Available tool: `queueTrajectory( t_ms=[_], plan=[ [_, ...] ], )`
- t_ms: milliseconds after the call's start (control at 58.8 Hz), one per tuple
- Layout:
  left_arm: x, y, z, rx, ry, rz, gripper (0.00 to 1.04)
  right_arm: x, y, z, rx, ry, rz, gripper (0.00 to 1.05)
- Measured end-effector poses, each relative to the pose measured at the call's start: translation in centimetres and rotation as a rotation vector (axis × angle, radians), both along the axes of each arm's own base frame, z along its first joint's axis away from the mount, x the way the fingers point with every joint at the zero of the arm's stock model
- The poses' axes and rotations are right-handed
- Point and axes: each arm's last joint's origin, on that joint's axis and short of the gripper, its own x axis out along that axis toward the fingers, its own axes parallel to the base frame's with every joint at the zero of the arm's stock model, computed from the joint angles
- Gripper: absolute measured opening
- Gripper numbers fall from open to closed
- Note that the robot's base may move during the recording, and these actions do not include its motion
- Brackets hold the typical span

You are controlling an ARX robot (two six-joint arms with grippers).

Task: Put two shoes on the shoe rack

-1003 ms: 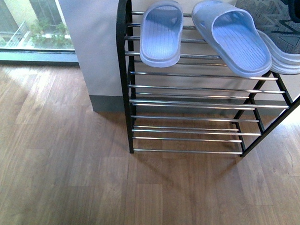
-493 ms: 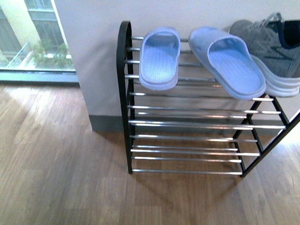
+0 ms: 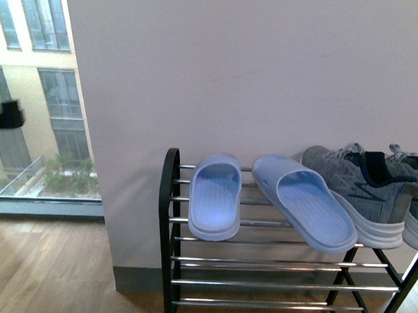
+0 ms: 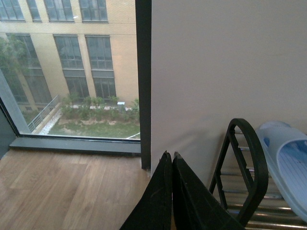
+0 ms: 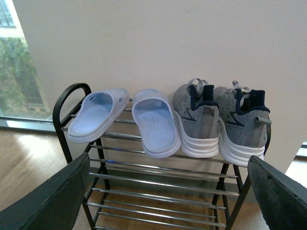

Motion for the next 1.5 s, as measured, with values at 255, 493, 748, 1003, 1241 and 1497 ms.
queueTrajectory(
  t_ms=[255, 493, 748, 1003, 1241, 1497],
  plan=[
    [-3.2, 1.6, -1.0, -0.001, -0.007, 0.002, 0.01, 0.0, 0.0, 0.0, 0.0, 0.0, 0.0, 0.95],
    [-6.0, 2.8, -1.8, -0.002, -0.001, -0.012, 0.01, 0.0, 0.0, 0.0, 0.0, 0.0, 0.0, 0.95],
    [-8.3, 3.7, -3.1, 0.0, 0.004, 0.0, 0.01, 0.0, 0.0, 0.0, 0.0, 0.0, 0.0, 0.95],
    [-9.4, 3.7, -2.6, 0.0, -0.014, 0.0, 0.01, 0.0, 0.0, 0.0, 0.0, 0.0, 0.0, 0.95],
    [-10.2, 3.7, -2.3, 0.0, -0.023, 0.0, 0.01, 0.0, 0.0, 0.0, 0.0, 0.0, 0.0, 0.95],
    [-10.9, 3.7, -2.2, 0.0, -0.027, 0.0, 0.01, 0.0, 0.0, 0.0, 0.0, 0.0, 0.0, 0.95]
  ],
)
